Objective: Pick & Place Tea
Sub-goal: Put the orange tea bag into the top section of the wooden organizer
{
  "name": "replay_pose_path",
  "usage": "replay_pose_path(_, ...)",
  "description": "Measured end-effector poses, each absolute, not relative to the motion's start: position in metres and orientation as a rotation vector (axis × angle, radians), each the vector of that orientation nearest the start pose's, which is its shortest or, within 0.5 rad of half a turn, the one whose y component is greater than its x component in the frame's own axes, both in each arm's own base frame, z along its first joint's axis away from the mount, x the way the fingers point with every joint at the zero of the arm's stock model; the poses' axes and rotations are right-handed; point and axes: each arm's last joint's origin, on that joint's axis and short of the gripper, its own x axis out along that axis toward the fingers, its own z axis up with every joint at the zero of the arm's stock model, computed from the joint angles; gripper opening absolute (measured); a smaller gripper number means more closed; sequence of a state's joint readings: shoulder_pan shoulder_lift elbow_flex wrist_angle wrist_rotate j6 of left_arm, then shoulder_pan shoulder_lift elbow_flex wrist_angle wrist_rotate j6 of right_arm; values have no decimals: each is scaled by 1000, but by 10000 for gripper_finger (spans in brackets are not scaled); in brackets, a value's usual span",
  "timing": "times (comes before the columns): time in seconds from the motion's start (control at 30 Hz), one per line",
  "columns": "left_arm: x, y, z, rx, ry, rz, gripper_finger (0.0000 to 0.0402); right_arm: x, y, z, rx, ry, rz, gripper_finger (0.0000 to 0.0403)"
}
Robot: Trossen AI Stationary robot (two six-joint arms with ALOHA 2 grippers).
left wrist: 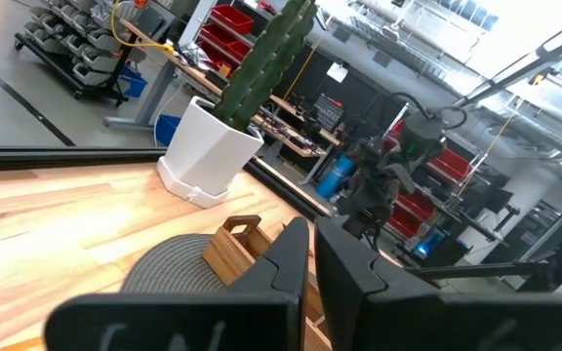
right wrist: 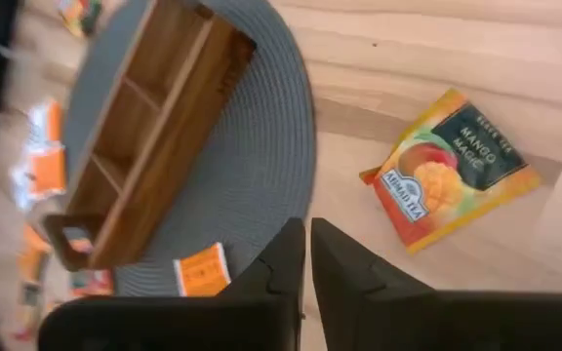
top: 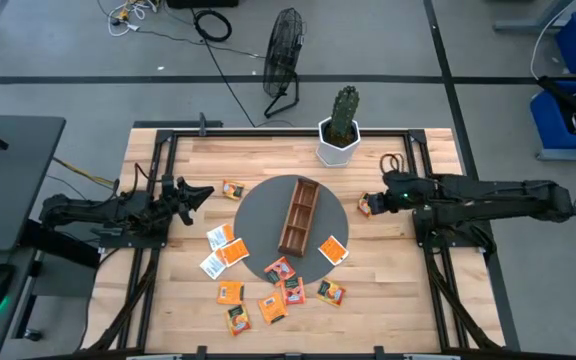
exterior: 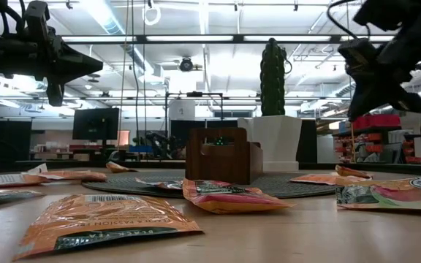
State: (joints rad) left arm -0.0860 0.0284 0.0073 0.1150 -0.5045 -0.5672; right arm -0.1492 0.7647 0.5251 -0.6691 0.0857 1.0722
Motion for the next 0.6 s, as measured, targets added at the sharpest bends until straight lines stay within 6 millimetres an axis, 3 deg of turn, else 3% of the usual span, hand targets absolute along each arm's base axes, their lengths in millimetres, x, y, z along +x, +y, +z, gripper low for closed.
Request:
replay_pose_path(0.13,96,6,175,-586,-207,382,25,153,-32,216,914,763,-688,46)
replay_pose_path(0.3,96,6,174,-651,-220,376,25,162,-49,218,815,849,-646,107)
replay_pose_path(0.47,96,6,175,-708,-231,370,25,160,-70,210,751,945,-695,173)
replay_pose_path(0.6,96,6,175,-713,-233,369,25,154,-83,199,757,1039,-716,198)
